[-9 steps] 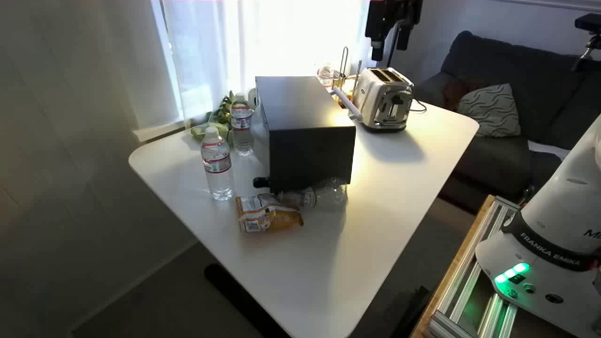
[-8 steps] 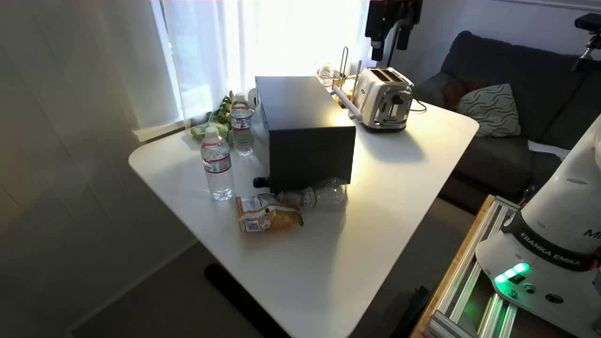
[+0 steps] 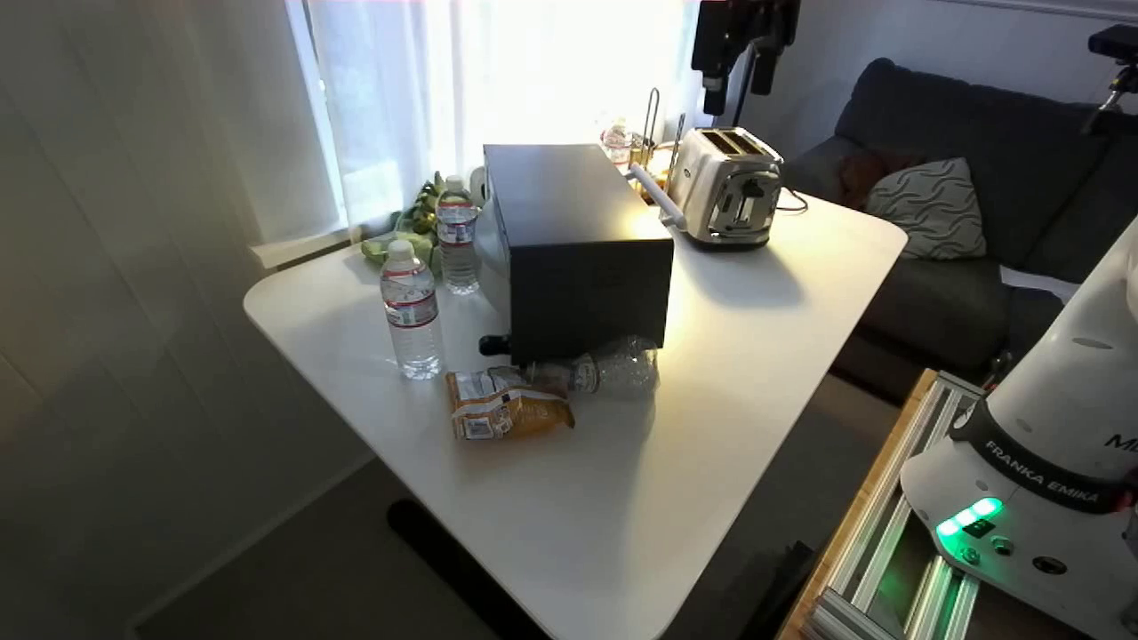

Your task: Push the bottom lever to the right

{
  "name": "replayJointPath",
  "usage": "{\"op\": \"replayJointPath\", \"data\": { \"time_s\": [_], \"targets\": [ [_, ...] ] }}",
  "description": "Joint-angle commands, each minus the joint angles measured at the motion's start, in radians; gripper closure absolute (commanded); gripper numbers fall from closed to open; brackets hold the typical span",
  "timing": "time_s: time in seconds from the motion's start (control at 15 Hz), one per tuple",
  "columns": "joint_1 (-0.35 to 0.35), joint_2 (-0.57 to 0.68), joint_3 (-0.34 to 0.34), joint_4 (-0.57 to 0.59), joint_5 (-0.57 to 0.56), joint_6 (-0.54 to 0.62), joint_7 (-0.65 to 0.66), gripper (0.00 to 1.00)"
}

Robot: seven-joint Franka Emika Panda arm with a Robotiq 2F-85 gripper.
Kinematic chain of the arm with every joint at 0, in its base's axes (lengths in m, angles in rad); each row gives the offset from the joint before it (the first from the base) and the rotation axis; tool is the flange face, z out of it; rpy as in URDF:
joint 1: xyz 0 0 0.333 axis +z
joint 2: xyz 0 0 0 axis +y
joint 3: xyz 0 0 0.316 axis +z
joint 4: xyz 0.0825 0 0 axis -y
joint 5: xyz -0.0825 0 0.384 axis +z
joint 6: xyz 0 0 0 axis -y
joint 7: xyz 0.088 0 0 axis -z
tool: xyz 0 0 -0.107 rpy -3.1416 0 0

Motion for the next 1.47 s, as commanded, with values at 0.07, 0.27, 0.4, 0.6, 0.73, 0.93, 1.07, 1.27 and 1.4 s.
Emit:
{"op": "replayJointPath", "data": {
  "time_s": [0.07, 0.27, 0.4, 0.6, 0.73, 0.93, 1.07, 1.27, 1.4],
  "targets": [
    [0.011, 0.001, -0.009, 0.002, -0.004, -0.003, 0.004, 0.0],
    [0.009, 0.015, -0.02, 0.013, 0.02, -0.026, 0.003, 0.0],
    [-0.005, 0.02, -0.039, -0.005, 0.032, -0.021, 0.016, 0.0],
    [-0.037, 0.018, -0.095, -0.067, 0.056, 0.013, 0.041, 0.0],
    [-0.065, 0.022, -0.14, -0.118, 0.081, 0.069, 0.041, 0.0],
    [-0.111, 0.037, -0.19, -0.196, 0.086, 0.19, 0.039, 0.0],
    [-0.145, 0.047, -0.212, -0.25, 0.058, 0.29, 0.044, 0.0],
    [-0.201, 0.071, -0.214, -0.318, -0.021, 0.433, 0.078, 0.0],
    [-0.23, 0.094, -0.204, -0.347, -0.07, 0.502, 0.122, 0.0]
  ]
}}
